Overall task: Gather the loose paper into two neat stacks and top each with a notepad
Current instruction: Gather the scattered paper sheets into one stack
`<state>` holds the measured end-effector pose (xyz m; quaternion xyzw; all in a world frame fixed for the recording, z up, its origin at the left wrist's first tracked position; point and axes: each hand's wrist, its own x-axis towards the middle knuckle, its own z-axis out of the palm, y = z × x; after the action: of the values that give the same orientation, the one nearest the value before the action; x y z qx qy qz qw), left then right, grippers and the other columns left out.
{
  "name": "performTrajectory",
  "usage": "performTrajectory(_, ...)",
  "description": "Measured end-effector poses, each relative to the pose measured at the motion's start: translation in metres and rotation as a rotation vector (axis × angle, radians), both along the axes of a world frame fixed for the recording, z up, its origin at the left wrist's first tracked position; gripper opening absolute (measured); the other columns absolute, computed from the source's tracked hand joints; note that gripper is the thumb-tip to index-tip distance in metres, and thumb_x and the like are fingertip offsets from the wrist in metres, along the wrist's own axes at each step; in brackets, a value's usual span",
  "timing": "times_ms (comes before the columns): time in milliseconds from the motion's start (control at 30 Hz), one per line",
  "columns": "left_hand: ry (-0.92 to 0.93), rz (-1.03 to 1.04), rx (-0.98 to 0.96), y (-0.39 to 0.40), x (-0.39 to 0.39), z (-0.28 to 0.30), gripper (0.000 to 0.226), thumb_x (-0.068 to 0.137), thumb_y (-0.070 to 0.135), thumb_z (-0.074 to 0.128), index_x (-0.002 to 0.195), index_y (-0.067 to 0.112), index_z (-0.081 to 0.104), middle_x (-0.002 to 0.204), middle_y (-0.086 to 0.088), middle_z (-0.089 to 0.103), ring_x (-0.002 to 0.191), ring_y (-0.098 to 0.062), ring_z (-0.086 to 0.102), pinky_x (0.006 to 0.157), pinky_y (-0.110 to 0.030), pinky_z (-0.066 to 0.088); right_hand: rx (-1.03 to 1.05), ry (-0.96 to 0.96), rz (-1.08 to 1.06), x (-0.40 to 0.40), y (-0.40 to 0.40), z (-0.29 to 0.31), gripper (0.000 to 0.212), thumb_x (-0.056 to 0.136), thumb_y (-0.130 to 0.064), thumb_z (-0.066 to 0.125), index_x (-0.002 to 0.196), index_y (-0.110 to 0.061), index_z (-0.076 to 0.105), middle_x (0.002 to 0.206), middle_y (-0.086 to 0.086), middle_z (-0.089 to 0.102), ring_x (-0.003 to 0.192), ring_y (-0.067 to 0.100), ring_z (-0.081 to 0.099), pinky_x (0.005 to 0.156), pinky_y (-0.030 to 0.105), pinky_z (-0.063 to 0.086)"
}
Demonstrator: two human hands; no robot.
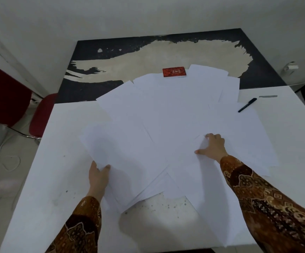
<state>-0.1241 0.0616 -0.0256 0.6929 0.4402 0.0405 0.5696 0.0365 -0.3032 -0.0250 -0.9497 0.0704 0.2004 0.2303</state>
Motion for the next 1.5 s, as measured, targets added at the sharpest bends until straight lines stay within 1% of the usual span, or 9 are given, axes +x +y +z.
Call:
performTrajectory(133,0.014,0.021,0.015,-0.012,-0.005,0.003,0.058,0.093,0.016,0.059,0.145,0.009,0.034,0.145,-0.011,0.043,0.131,-0.034,0.041,0.109,-0.048,0.036,-0.092,-0.041,0.078,-0.021,0.013,-0.008,0.102,0.073,-0.038,0.078,0.149,-0.014,0.014,0.148,0.013,0.031,0.135,0.034,0.029,0.105,0.045,0.033)
performTrajectory(333,0.048,0.040,0.001,-0.020,-0.012,0.002,0.067,0.093,0.022,0.059,0.149,0.008,0.024,0.152,-0.012,0.032,0.137,-0.034,0.035,0.112,-0.050,0.031,0.096,-0.042,-0.051,-0.015,0.006,-0.005,0.089,0.071,-0.021,0.080,0.142,-0.013,0.028,0.133,0.016,0.047,0.122,0.034,0.046,0.098,0.041,0.040)
performTrajectory(567,0.028,0.049,-0.003,-0.022,-0.013,-0.002,0.068,0.094,0.019,0.057,0.150,0.007,0.020,0.155,-0.012,0.028,0.140,-0.032,0.029,0.115,-0.044,0.026,0.262,0.081,0.014,-0.005,-0.031,0.008,0.027,0.076,-0.015,0.077,0.083,-0.010,0.052,0.081,0.004,0.052,0.079,0.022,0.049,0.062,0.026,0.037)
performTrajectory(733,0.016,0.039,0.018,-0.023,-0.014,0.002,0.067,0.095,0.017,0.056,0.150,0.006,0.019,0.156,-0.011,0.025,0.142,-0.031,0.026,0.116,-0.042,0.024,0.319,-0.214,0.083,0.019,-0.036,0.056,0.044,0.085,-0.025,0.068,0.059,-0.019,0.034,0.060,-0.003,0.033,0.056,0.014,0.032,0.054,0.028,0.025)
performTrajectory(933,-0.021,-0.025,-0.030,-0.026,-0.011,0.010,0.060,0.094,0.012,0.057,0.146,0.005,0.029,0.141,-0.004,0.042,0.131,-0.031,0.040,0.109,-0.041,0.034,0.583,-0.497,-0.035,0.049,-0.014,0.134,0.043,0.094,-0.031,0.054,0.065,-0.023,0.024,0.062,-0.004,0.024,0.051,0.008,0.022,0.046,0.019,0.018)
performTrajectory(1067,-0.042,-0.116,-0.103,-0.030,-0.010,0.014,0.048,0.091,0.007,0.060,0.137,0.005,0.045,0.127,-0.018,0.059,0.106,-0.038,0.061,0.090,-0.049,0.052,0.897,-0.416,-0.158,0.057,0.000,0.148,0.033,0.091,-0.040,0.057,0.071,-0.016,0.046,0.070,0.008,0.046,0.062,0.015,0.046,0.060,0.026,0.038)
performTrajectory(1267,-0.067,-0.124,-0.145,-0.039,-0.008,0.014,0.042,0.096,0.009,0.050,0.137,0.006,0.047,0.127,-0.015,0.059,0.108,-0.034,0.060,0.094,-0.050,0.050,0.547,-0.390,-0.001,0.028,0.059,0.084,0.052,0.089,-0.038,0.061,0.054,-0.022,0.026,0.054,-0.004,0.024,0.050,0.012,0.025,0.052,0.029,0.022)
performTrajectory(1400,-0.030,-0.092,-0.189,-0.040,-0.004,0.014,0.038,0.098,0.010,0.040,0.134,0.008,0.051,0.124,-0.011,0.061,0.107,-0.031,0.060,0.092,-0.042,0.050,0.468,-0.331,0.050,-0.004,0.091,0.038,0.048,0.094,-0.043,0.048,0.058,-0.018,0.030,0.055,-0.003,0.030,0.051,0.015,0.032,0.056,0.030,0.024)
performTrajectory(1500,-0.004,-0.085,-0.212,-0.038,-0.003,0.010,0.032,0.098,0.010,0.037,0.124,0.011,0.056,0.115,-0.008,0.063,0.101,-0.027,0.061,0.080,-0.034,0.052,0.529,0.011,0.083,-0.012,0.102,0.025,0.044,0.092,-0.051,0.047,0.105,-0.011,0.058,0.104,0.002,0.058,0.097,0.020,0.056,0.084,0.034,0.041)
